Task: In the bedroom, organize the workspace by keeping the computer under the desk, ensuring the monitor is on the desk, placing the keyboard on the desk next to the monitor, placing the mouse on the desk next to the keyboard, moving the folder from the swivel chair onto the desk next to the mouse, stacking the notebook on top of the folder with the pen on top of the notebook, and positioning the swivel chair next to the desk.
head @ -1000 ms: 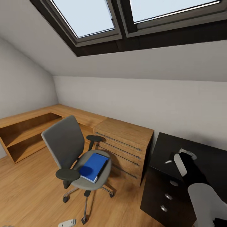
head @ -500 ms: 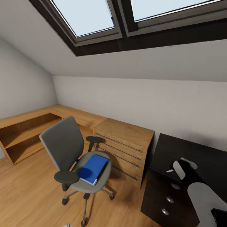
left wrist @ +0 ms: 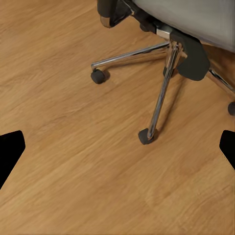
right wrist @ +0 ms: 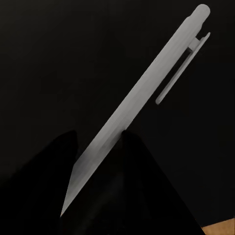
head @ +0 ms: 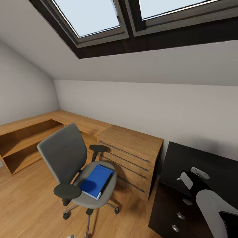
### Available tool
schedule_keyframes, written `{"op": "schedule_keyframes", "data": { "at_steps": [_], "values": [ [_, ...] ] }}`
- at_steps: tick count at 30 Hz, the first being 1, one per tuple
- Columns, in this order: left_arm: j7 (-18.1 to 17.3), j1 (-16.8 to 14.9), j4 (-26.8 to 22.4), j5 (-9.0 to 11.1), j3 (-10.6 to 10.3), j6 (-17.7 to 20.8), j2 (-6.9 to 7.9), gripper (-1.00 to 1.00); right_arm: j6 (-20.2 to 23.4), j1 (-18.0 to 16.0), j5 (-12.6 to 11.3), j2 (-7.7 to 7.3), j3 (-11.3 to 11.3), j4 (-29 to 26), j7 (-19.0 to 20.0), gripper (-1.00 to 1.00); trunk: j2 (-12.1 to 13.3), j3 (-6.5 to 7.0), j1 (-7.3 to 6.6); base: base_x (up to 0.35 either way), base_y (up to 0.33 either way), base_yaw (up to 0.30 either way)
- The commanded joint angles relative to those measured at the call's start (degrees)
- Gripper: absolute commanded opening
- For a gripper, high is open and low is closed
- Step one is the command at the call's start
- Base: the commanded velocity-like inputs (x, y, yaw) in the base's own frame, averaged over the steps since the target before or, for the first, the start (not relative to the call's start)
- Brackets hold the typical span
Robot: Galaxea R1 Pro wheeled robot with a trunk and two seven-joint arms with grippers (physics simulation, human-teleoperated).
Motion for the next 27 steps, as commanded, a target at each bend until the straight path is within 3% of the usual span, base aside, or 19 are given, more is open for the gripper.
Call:
{"op": "schedule_keyframes", "data": {
  "at_steps": [1,10,27],
  "values": [
    [0.3,-0.1,-0.2,0.0,-0.3,-0.2,0.00,1.00,0.3,0.0,-0.4,0.02,0.0,-0.2,-0.2,-1.00,-0.1,-0.07,0.02,0.068,0.000,0.000],
    [0.7,-0.1,-0.4,0.0,-0.3,-0.1,0.26,1.00,0.1,0.0,-0.5,0.75,0.0,-1.8,-0.1,-1.00,-0.1,-0.07,0.02,0.012,0.000,0.000],
    [0.9,-0.1,-0.4,0.0,-0.3,-0.2,0.11,1.00,0.1,0.0,-0.5,0.93,-0.1,-2.0,0.1,-1.00,-6.9,-3.13,3.75,0.000,0.000,0.000]
  ]
}}
